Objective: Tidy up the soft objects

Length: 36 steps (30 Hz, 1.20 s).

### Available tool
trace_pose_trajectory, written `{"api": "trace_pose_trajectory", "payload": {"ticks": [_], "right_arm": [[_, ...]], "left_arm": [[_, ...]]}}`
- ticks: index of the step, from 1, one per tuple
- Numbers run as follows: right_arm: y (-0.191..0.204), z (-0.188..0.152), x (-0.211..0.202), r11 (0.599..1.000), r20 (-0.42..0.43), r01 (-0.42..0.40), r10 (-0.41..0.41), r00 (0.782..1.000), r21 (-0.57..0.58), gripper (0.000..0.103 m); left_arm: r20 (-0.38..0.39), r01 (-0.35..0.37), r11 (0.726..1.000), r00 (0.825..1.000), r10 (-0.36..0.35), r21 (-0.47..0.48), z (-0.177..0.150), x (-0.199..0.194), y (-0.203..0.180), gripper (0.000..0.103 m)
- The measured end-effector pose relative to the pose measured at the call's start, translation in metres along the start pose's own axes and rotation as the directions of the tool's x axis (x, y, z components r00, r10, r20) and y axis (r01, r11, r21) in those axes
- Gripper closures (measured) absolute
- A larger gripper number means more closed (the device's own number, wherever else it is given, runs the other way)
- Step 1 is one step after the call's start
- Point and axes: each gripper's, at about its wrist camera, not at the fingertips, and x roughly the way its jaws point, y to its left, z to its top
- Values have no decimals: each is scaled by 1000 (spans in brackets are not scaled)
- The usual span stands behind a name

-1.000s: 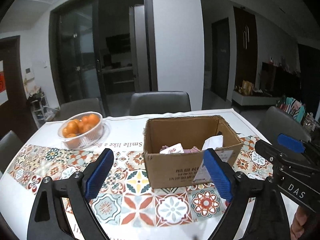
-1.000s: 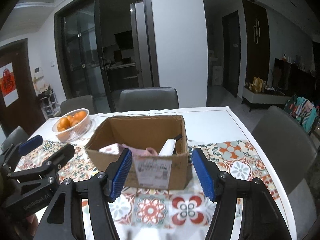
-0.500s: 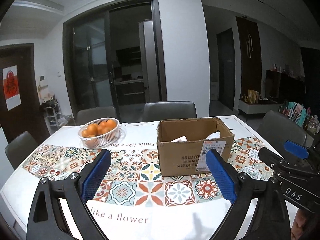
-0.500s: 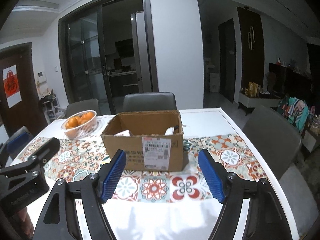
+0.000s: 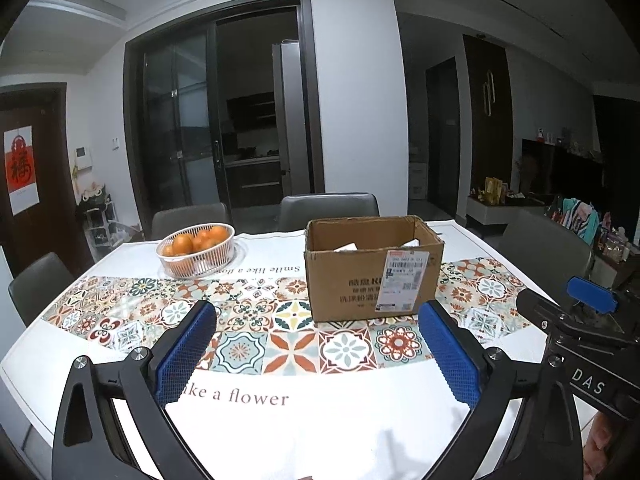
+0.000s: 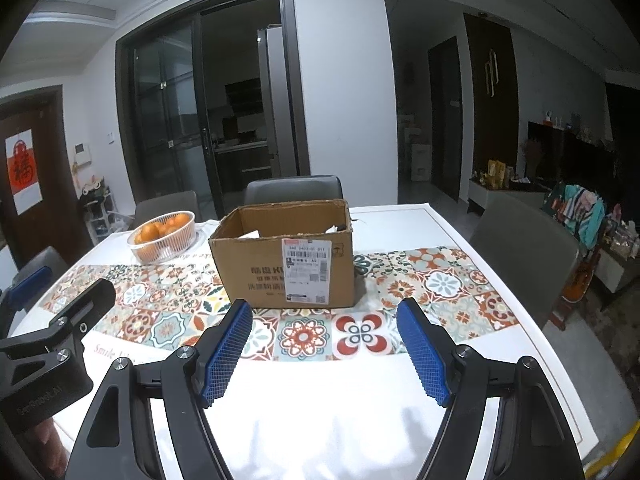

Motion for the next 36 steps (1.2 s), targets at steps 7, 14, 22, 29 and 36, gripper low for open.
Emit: {"api": "trace_pose_trajectory", "payload": {"ticks": [7,14,22,29,36], "right_arm": [[-1,-9,-10,1000,-1,6,-6,1000,-1,27],[-6,-18,-17,1000,-6,11,-11,1000,12,27],[-9,-19,-22,1000,-5,15,-15,1000,19,27],[-9,-20,-22,1000,-5,14,-14,1000,17,27],[-8,-20,-22,1000,-8,13,-13,1000,14,27]], "left_arm": [[1,-1,1000,1000,1,5,-9,-9,-3,0],[-3,10,1000,1000,-10,8,-14,-14,-6,0],[2,12,1000,1000,-12,14,-14,-17,-9,0],[2,9,1000,1000,-9,13,-14,-17,-10,0],[0,8,1000,1000,-8,11,-15,-17,-10,0]]}}
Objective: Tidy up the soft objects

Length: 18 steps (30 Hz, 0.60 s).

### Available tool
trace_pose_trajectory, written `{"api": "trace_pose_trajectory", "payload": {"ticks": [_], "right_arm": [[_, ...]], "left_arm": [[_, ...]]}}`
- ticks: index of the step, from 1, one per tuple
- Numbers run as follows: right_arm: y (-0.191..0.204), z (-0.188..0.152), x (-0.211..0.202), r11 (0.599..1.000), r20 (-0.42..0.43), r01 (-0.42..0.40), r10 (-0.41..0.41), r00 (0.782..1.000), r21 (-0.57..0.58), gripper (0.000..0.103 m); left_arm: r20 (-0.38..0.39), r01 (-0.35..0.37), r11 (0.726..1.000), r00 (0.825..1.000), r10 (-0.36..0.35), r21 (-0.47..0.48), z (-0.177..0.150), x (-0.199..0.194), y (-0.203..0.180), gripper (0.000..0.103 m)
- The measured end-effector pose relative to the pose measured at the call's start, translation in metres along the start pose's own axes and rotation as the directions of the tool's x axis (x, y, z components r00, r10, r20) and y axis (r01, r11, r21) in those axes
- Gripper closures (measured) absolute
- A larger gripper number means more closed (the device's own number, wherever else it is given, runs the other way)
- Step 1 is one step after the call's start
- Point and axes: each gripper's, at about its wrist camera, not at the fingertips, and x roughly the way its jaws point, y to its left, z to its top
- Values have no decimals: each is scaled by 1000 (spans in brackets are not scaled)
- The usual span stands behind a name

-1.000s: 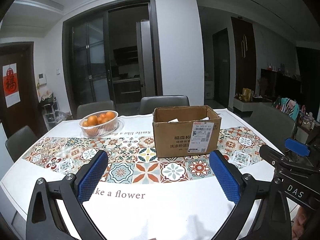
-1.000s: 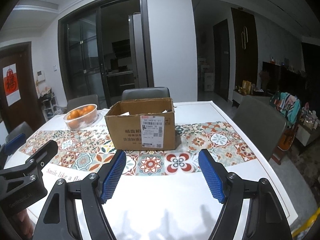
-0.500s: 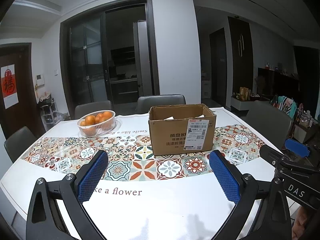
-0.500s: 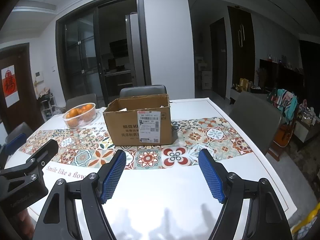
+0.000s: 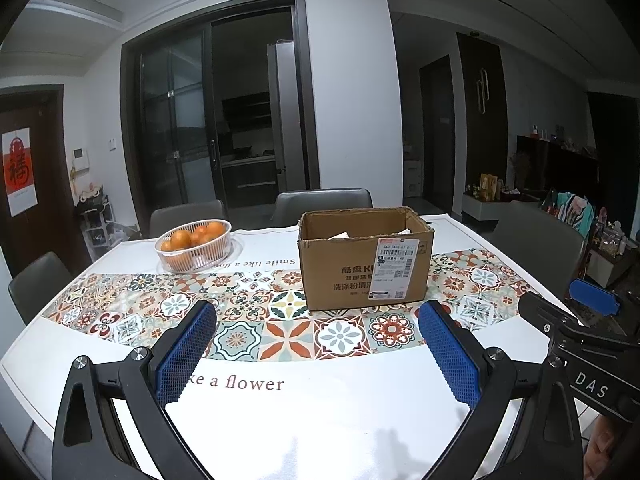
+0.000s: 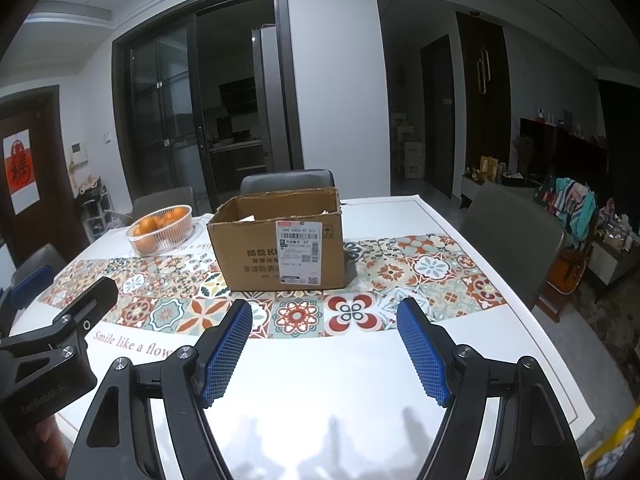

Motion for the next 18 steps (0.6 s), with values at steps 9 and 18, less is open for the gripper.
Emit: {"api": "trace_pose_trajectory", "payload": {"ticks": [9,18], "right_arm": [[1,-3,3,1000,-6,1,-1,1000,3,27],[0,-4,5,1000,-10,2,-2,1000,1,27]], "left_arm": [[-4,2,1000,1000,-2,1,-1,1,0,0],[-10,3,1000,1000,-3,1,-4,2,1,0]]}}
